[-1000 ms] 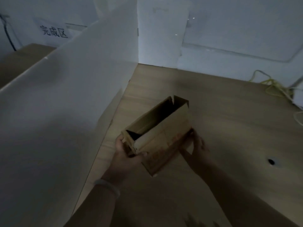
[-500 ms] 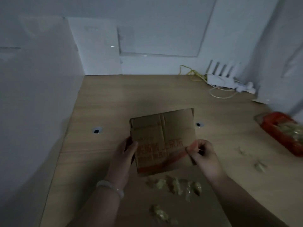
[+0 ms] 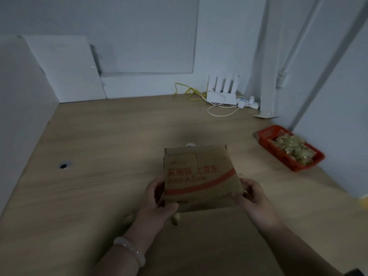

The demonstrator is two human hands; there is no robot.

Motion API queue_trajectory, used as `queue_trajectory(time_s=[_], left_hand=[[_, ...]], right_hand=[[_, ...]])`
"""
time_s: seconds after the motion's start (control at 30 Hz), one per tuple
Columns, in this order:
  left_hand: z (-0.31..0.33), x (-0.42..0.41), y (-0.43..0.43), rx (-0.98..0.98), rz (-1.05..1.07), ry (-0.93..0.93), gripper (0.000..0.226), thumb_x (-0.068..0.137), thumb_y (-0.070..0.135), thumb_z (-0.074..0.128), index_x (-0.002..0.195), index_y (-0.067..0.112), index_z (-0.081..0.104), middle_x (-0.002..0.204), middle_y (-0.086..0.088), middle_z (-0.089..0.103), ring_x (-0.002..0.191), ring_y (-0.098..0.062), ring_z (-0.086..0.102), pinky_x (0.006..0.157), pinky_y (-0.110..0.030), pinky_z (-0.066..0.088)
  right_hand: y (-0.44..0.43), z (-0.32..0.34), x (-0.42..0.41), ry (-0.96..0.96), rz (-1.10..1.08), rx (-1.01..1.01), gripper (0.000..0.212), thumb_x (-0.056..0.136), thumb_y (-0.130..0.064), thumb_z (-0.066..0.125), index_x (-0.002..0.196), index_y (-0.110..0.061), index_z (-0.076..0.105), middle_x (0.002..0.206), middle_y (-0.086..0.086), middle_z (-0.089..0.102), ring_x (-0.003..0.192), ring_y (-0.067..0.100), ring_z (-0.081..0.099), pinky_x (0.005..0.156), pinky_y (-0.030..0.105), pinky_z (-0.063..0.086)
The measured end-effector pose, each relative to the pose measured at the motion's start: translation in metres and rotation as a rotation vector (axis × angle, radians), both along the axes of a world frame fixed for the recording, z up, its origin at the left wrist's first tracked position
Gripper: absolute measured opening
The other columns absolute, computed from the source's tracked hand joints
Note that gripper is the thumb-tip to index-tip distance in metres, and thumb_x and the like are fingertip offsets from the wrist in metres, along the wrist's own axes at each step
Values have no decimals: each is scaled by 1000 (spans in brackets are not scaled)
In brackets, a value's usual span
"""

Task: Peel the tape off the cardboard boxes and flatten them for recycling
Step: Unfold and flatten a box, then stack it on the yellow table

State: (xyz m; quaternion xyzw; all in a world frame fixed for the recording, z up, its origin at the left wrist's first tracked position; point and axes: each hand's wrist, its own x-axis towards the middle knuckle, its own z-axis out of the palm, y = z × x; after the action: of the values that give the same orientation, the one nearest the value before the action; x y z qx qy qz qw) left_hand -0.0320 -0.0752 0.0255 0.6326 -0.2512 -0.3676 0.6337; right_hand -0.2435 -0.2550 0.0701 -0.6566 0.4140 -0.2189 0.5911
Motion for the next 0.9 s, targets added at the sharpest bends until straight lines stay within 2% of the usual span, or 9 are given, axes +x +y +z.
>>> queue_trajectory(time_s=[0.1, 0.17, 0.23, 0.37, 0.47, 0.6, 0.7, 0.8, 0.9], left_hand=[[0, -40, -32, 52, 153, -113, 55, 79, 12, 72, 106, 56, 54, 110, 19, 66, 103, 5, 60, 80, -13, 50], [0, -58, -50, 85, 288, -160, 38, 83, 12, 71, 102, 42, 57, 101, 11, 68, 94, 3, 62, 83, -17, 48], [-1, -74, -63, 137, 346, -209, 26, 83, 19, 72, 92, 40, 60, 91, 12, 68, 85, 5, 63, 78, -14, 45], [-12, -100, -73, 270, 324, -173, 25, 83, 27, 70, 84, 48, 56, 77, 31, 63, 78, 14, 59, 74, -6, 46], [-25, -114, -69, 346, 288, -40, 24, 86, 31, 68, 106, 41, 58, 90, 25, 58, 82, 0, 61, 73, -31, 59], [-30, -110, -68, 443, 300, -70, 45, 83, 45, 68, 125, 30, 59, 93, 25, 56, 82, -3, 62, 64, -28, 59], [-30, -104, -68, 522, 280, -37, 35, 81, 51, 67, 109, 31, 66, 90, 17, 62, 83, -8, 63, 67, -34, 60], [-34, -102, -66, 599, 215, -108, 26, 83, 54, 63, 89, 30, 69, 89, 9, 69, 90, -16, 65, 83, -43, 56], [-38, -107, -67, 601, 235, -190, 35, 86, 54, 59, 100, 23, 68, 93, 3, 68, 94, -21, 64, 86, -37, 53]], right_hand=[[-38, -3, -32, 41, 28, -20, 61, 68, -51, 75, 121, -36, 51, 112, -17, 66, 98, -3, 63, 77, 21, 53], [-59, -9, -46, 102, -2, -102, 48, 73, -51, 72, 116, -36, 55, 106, -17, 67, 90, -3, 64, 64, 11, 50], [-77, -15, -57, 226, -42, -227, 31, 80, -52, 67, 106, -40, 57, 97, -19, 65, 82, -7, 61, 54, 7, 45], [-99, -28, -68, 452, 44, -283, 30, 86, -56, 58, 100, -30, 59, 93, -7, 66, 76, 7, 59, 61, 23, 45], [-103, -37, -72, 485, 104, -211, 31, 88, -52, 59, 97, -23, 62, 90, 1, 67, 74, 18, 64, 67, 38, 56], [-108, -40, -66, 502, 121, -201, 33, 88, -50, 59, 96, -18, 63, 82, -1, 64, 65, 20, 64, 46, 31, 54], [-118, -43, -57, 583, 197, -229, 35, 89, -52, 56, 96, -18, 61, 78, -1, 62, 59, 19, 64, 36, 25, 47], [-124, -49, -54, 671, 286, -265, 48, 89, -58, 51, 77, -14, 63, 65, 4, 66, 48, 19, 64, 45, 34, 54], [-122, -59, -54, 709, 291, -375, 56, 90, -61, 46, 62, -14, 60, 56, 2, 62, 51, 18, 62, 58, 35, 52]])
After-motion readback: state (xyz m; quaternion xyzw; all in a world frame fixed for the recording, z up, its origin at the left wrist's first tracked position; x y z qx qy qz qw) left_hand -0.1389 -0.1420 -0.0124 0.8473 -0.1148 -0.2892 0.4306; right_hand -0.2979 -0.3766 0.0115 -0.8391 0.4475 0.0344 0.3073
